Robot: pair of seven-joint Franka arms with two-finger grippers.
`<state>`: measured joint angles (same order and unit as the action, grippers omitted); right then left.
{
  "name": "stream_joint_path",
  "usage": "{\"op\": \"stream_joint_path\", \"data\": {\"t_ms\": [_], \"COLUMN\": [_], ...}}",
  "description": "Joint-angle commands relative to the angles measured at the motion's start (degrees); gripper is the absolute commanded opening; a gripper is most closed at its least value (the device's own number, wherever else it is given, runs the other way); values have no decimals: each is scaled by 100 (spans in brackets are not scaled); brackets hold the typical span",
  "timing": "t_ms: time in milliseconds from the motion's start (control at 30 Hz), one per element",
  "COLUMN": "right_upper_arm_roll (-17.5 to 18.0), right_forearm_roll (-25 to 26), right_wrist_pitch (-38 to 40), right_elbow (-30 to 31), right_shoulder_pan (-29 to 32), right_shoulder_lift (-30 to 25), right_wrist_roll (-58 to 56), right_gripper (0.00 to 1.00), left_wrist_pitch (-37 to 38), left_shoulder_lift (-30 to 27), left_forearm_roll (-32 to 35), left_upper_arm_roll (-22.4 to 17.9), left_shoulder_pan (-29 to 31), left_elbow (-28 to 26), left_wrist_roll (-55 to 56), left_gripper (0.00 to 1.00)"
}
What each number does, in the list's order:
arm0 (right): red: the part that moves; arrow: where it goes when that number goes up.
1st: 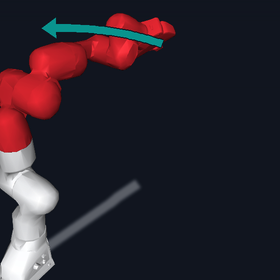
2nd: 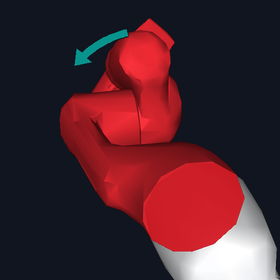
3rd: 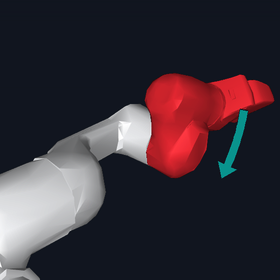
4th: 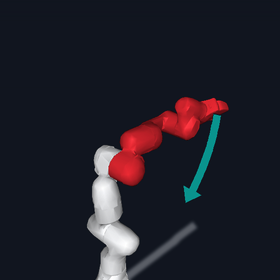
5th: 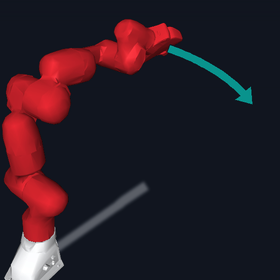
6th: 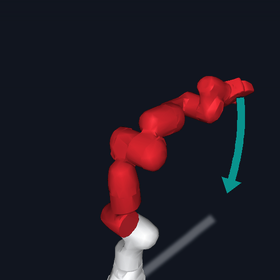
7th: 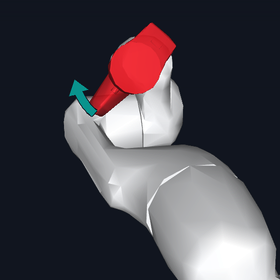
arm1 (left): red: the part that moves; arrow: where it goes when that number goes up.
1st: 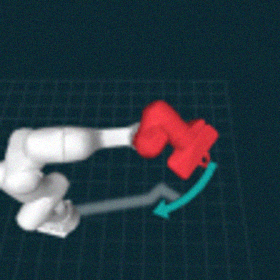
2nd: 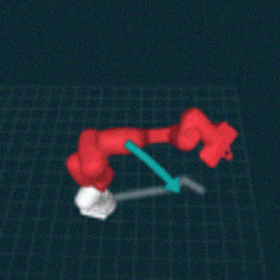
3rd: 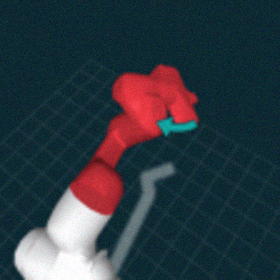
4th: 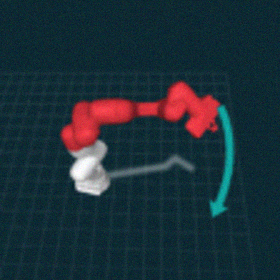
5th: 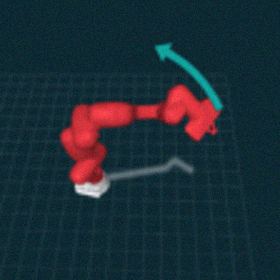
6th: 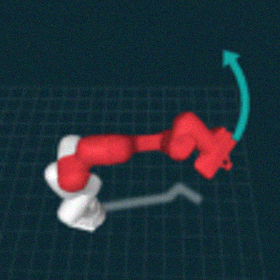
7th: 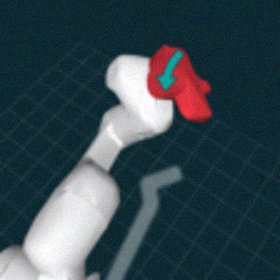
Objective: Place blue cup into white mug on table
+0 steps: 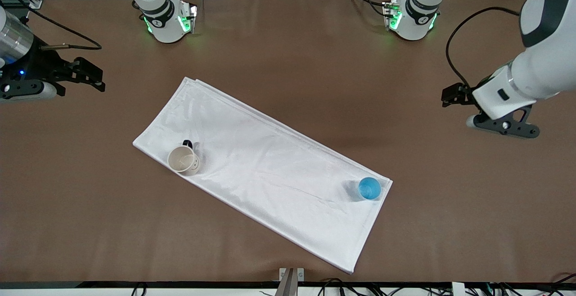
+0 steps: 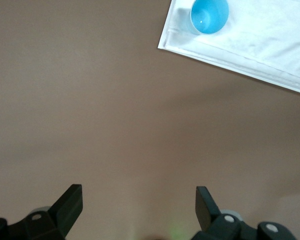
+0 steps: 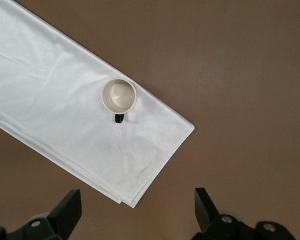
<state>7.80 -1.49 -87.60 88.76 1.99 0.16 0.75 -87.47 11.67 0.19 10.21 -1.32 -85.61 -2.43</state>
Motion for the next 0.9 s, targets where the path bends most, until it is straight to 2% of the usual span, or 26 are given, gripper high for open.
{"op": "stream_joint_path", "data": {"t_ms": [0, 100, 433, 700, 867], "right_upper_arm_roll": [11, 11, 11, 38, 187], "right_forearm_roll": [-114, -114, -114, -132, -114], "right_wrist_pitch": [24, 24, -169, -880, -1250], "right_elbow": [44, 71, 361, 984, 1082], "right_shoulder_pan": [3, 3, 12, -6, -76], "right_shoulder_lift": [-77, -60, 160, 397, 792], "right_wrist_roll": [-57, -57, -57, -31, 179], "right_gripper": [100, 100, 100, 100, 100], "left_wrist_pitch": [-287, -410, -1544, -2370, -2967], "left_shoulder_lift": [308, 660, 1469, 1970, 2286], "left_forearm_roll": [157, 139, 130, 139, 148], "left_upper_arm_roll": [-10, -10, -1, -1, -10], "left_shoulder_pan": [-35, -79, -307, -536, -703], "left_elbow": [124, 150, 142, 150, 150], "left_wrist_roll": [59, 76, 682, 1183, 1631], "left_gripper": [100, 100, 100, 100, 100]}}
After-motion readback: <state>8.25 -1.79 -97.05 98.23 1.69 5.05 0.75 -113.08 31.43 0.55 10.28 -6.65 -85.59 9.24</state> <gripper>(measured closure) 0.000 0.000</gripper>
